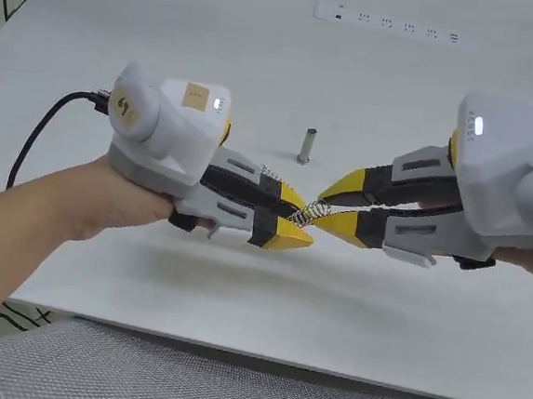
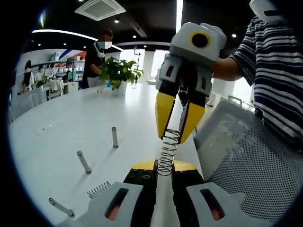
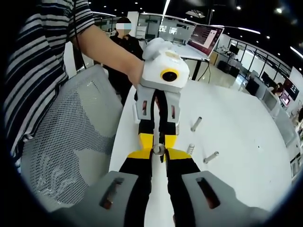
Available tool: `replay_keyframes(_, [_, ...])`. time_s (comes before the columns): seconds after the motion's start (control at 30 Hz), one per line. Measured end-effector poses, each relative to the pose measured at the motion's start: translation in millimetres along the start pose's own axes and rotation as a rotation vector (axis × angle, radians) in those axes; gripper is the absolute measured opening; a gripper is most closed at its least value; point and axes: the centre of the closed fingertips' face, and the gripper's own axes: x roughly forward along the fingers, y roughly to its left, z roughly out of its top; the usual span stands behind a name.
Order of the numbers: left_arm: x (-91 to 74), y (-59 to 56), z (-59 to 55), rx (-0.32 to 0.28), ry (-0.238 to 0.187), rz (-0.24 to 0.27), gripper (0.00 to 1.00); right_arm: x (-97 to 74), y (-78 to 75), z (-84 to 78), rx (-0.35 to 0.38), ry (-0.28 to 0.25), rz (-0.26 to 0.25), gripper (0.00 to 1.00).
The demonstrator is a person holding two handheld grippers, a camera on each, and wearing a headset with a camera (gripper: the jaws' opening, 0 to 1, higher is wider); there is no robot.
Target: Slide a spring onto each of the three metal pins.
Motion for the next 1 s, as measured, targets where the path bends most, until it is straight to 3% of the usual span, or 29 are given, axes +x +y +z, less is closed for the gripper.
replay_keyframes(0.57, [0.7,-1.8,2.4,0.003,-0.001,0.0,0.08,8.7,-5.3,15.8,0.084,-0.098,-0.024,0.13])
replay_keyframes(1.0, [-1.3,-1.9,5.5,0.001,-0.011,0.005,0.08,9.2,-7.4,22.2,0.06,-0.132,-0.035,0.12])
